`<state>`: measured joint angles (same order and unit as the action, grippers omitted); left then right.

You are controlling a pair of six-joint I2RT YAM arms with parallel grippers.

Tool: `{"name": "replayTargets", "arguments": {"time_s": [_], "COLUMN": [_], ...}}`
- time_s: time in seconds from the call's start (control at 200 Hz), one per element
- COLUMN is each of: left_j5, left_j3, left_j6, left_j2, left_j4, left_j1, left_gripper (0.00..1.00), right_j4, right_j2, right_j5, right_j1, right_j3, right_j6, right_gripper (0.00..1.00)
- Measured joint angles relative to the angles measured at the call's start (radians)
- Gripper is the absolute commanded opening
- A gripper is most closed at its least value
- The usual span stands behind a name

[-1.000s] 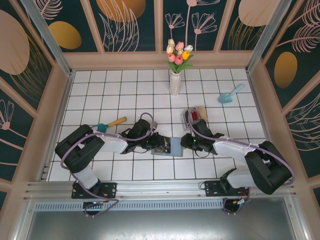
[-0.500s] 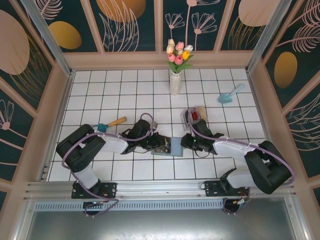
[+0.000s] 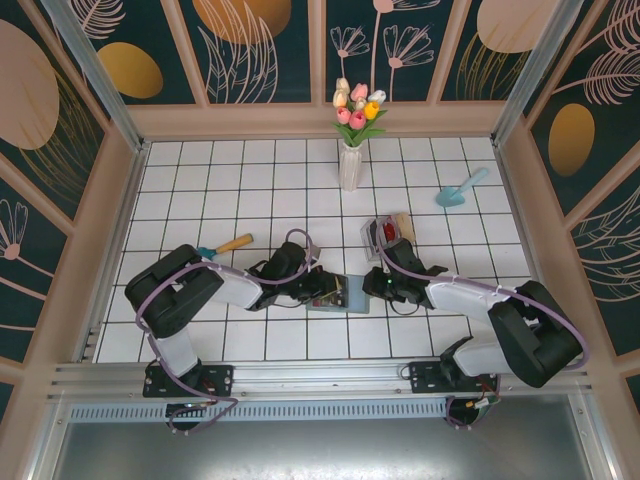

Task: Put the credit cards into the card holder
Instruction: Insert the credit card into the card slot.

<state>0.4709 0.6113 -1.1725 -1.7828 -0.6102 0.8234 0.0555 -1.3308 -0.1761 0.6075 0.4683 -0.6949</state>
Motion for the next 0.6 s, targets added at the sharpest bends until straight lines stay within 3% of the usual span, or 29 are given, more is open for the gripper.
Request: {"name": "replayTargets", "arguments": {"time_s": [0.16, 0.34, 0.6], "left_j5": [-0.002, -0.029, -0.133], "left_j3": [0.041, 0.097, 0.119], "left_j6": [0.009, 0.043, 0.114], "left_j2": [-0.014, -0.013, 0.051], "left_j4": [0.041, 0.138, 0.302], "left_j1": [0.014, 0.025, 0.031], "left_gripper": [0.16, 0.27, 0.30], "right_j4": [0.000, 0.000, 0.000], "right_j2": [-0.001, -0.001, -0.001], "right_j5": [0.002, 0.003, 0.003], "right_j1": [0.000, 0.000, 0.000], "right_j3": [0.000, 0.000, 0.000], "right_j6": [0.000, 0.000, 0.000], "right_gripper": [0.23, 0.23, 0.23]}}
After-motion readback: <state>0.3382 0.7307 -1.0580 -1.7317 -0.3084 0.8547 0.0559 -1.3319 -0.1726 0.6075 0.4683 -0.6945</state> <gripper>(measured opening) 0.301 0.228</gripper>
